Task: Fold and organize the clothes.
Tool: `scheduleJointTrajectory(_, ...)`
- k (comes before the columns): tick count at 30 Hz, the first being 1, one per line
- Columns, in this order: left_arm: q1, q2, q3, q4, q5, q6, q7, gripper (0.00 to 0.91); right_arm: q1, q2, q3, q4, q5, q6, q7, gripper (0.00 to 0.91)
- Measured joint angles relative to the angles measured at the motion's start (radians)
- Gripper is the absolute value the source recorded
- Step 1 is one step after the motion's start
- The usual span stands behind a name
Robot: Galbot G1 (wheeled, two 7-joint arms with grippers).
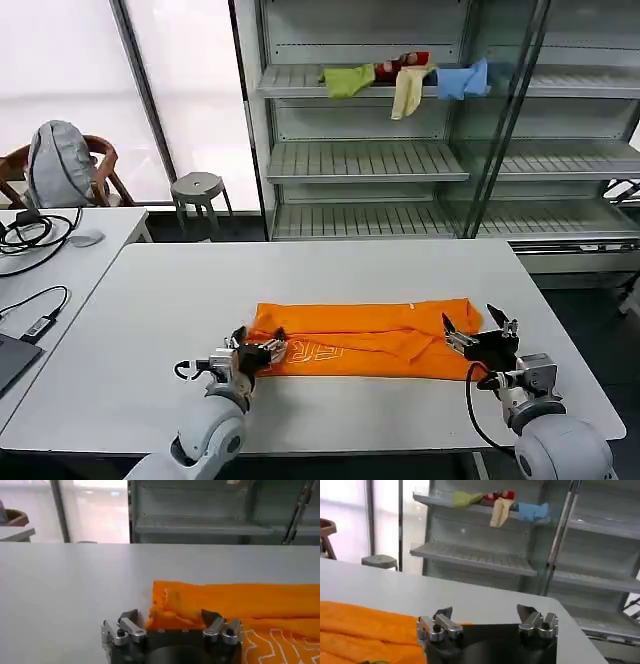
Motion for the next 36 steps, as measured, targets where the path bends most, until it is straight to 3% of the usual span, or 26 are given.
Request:
scheduleJointTrajectory(23,0.007,-0.014,0.006,0.021,0.057,0.013,0.037,0.01,-0.003,0.008,-0.013,0.004,-0.012,0.001,0.003,0.907)
scheduleJointTrajectory(36,0.104,0.108,-0.239,-0.042,0.134,0.046,0.165,0.01,0.012,0.002,-0.026,0.004,-0.012,0.003,0.001,0.907)
